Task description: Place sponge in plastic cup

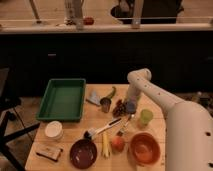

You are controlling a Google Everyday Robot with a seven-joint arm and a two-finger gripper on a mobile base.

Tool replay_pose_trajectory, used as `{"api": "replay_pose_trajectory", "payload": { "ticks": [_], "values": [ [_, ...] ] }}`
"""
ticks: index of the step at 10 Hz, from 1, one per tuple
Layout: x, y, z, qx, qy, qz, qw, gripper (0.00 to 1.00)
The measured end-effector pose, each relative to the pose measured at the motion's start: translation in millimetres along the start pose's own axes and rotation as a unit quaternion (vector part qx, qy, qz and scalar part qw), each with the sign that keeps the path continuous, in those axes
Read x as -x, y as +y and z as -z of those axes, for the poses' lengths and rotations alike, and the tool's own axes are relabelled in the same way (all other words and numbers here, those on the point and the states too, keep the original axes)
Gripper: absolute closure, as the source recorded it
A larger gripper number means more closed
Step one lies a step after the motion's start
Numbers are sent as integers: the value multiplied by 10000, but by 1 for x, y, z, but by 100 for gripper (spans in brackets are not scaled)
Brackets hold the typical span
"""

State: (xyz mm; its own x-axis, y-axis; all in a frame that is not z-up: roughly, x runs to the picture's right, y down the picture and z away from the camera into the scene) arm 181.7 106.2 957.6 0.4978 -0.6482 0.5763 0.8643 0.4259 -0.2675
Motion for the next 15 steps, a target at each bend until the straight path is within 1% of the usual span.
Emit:
{"api": "replay_pose_trajectory", "payload": {
  "ticks": [1, 2, 3, 5, 7, 8, 10, 11, 15],
  "values": [
    [-1, 2, 0, 43, -17, -24, 10000, 98],
    [-5, 8, 3, 165, -39, -167, 9997, 98],
    [-11, 15, 12, 276, 10, -272, 9992, 98],
    [-13, 18, 30, 345, 67, -326, 9989, 98],
    [-9, 5, 43, 308, 119, -282, 9991, 98],
    [-10, 6, 49, 323, 170, -273, 9990, 98],
    [-6, 2, 57, 314, 205, -234, 9990, 98],
    [-3, -1, 63, 267, 225, -220, 9991, 98],
    [4, -4, 79, 205, 336, -134, 9991, 98]
  ]
}}
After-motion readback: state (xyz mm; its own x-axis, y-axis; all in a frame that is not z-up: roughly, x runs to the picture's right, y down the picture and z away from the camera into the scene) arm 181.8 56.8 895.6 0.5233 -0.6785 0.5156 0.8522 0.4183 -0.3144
